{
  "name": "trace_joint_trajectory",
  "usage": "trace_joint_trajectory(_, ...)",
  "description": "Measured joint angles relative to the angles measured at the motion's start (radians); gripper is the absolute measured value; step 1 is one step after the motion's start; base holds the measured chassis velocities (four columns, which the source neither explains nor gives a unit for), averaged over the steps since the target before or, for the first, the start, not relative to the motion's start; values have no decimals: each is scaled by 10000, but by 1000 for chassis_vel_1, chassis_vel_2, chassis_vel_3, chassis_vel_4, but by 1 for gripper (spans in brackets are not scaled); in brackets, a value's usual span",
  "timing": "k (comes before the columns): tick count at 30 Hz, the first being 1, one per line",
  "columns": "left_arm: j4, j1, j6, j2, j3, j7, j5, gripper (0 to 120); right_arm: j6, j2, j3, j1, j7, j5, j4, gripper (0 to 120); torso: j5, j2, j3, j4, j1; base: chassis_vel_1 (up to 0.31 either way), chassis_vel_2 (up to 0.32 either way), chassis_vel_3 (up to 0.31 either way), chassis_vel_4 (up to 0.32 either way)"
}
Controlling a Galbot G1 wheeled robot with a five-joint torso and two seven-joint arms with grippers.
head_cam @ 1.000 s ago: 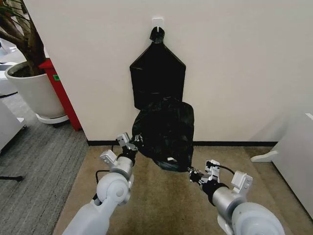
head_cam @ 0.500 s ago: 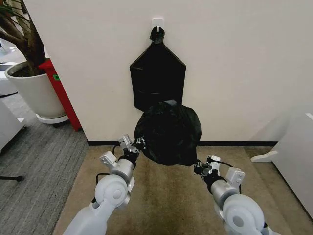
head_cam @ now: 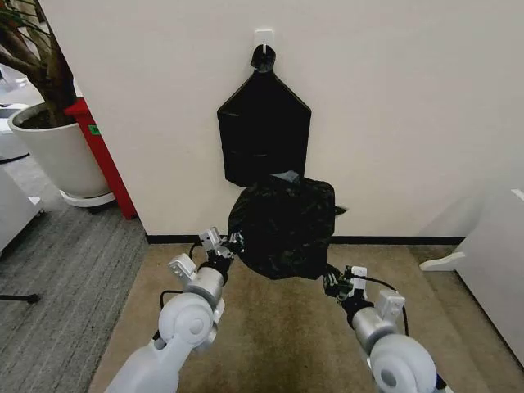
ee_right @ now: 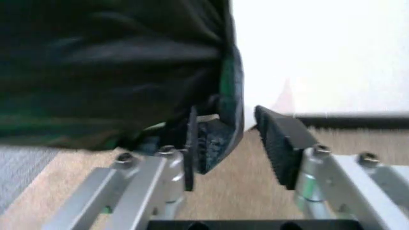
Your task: Place the garbage bag over the trash bin.
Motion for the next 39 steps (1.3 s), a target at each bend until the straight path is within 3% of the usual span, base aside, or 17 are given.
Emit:
trace_joint_trajectory(8,524,-369,-152,172,-10,-4,841,3,986,-261,557,-1316,-258,-1638,851,63,0,0,0,-1,0,0,0,0,0)
trace_joint_trajectory(12,729,-468,-266,243,12,203,1324,3,828,-437,1183,-1711,257,-1263,1602,76,0,0,0,-1,0,0,0,0,0)
trace_joint_trajectory(16,996,-497,-602,308,106,794,2312,3,233,-798,2792,-1509,506,850,2138,93,5,0,0,-4,0,0,0,0,0)
trace_joint_trajectory(18,1035,-470,-679,327,118,972,2471,3,17,-932,3048,-1293,632,1445,2315,95,5,0,0,-4,0,0,0,0,0)
trace_joint_trajectory(23,1433,-180,-1683,389,143,2487,3628,3,-1698,-2583,3546,1321,2320,6597,3214,100,2,0,1,1,0,0,0,0,0)
trace_joint_trajectory(28,1862,-118,-2961,419,164,3243,4757,3,-2964,-3779,3096,4162,2594,9757,2626,100,0,0,2,4,0,0,0,0,0)
trace_joint_trajectory(31,2048,-190,-3643,420,167,3491,5523,3,-3820,-4008,2501,5944,3186,12104,2146,100,0,0,2,1,0,0,0,0,0)
trace_joint_trajectory(34,2111,-244,-4058,415,166,3604,6108,3,-4216,-3932,1952,6992,3799,13172,1866,100,0,0,2,0,0,0,0,0,0)
trace_joint_trajectory(39,2080,-260,-4676,374,164,3700,7476,3,-4338,-3490,865,7994,4815,13510,1341,100,2,-1,2,1,0,0,0,0,0)
